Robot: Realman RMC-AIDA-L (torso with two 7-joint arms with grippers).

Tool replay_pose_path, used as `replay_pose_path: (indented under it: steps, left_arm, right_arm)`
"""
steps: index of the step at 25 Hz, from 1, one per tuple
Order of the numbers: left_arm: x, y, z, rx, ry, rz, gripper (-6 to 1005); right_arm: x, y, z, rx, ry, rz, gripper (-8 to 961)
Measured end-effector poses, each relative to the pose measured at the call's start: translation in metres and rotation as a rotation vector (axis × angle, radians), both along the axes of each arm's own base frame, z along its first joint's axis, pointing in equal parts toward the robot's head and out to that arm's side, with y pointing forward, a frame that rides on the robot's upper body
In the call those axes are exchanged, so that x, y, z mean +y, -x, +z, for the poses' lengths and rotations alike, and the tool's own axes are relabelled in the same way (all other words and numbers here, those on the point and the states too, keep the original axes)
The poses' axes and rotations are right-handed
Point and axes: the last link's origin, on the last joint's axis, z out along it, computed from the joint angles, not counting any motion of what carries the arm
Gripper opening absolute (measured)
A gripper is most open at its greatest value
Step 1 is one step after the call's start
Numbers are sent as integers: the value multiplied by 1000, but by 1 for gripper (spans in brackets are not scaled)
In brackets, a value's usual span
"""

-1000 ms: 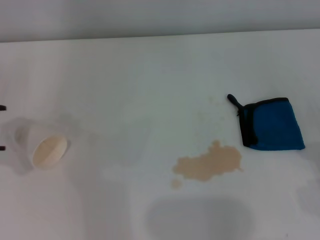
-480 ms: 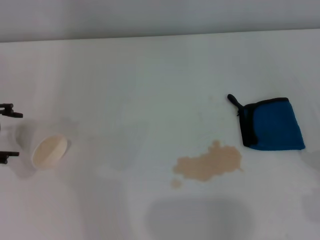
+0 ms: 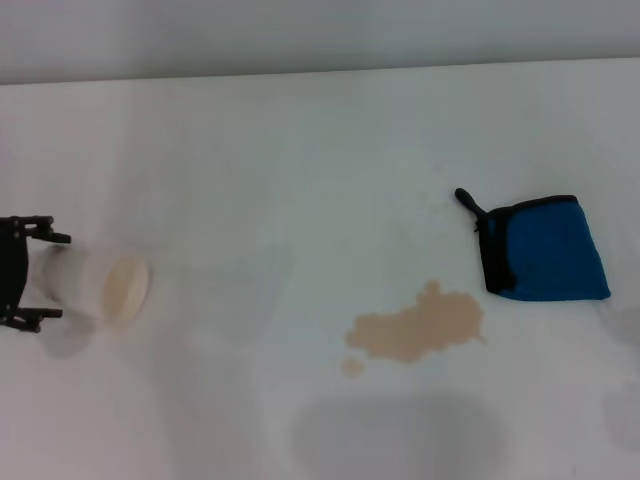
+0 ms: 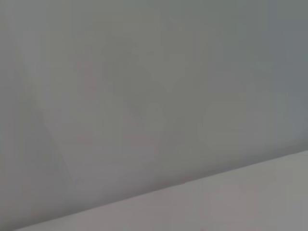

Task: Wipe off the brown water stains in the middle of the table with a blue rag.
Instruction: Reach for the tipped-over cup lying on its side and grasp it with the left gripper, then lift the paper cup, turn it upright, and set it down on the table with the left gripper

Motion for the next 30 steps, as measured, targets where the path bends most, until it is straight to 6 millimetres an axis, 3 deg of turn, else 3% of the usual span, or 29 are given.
replay_pose_path:
  steps: [11,17,25,30]
  left_arm:
    - [4,-8,-17,-25,15,-20,835]
    - [2,-3,-22,-32,8,-1,831]
    - [-4,3,-25,-36,7,2,790]
    - [0,-7,-17,-136,-57,1,741]
  right_arm:
    - [-3,1,-2,2,13,5,861]
    - [-4,1,-2,2,13,4,861]
    - [-2,2,-1,-10,21,19,861]
    - [0,3,0,-15,20,31,861]
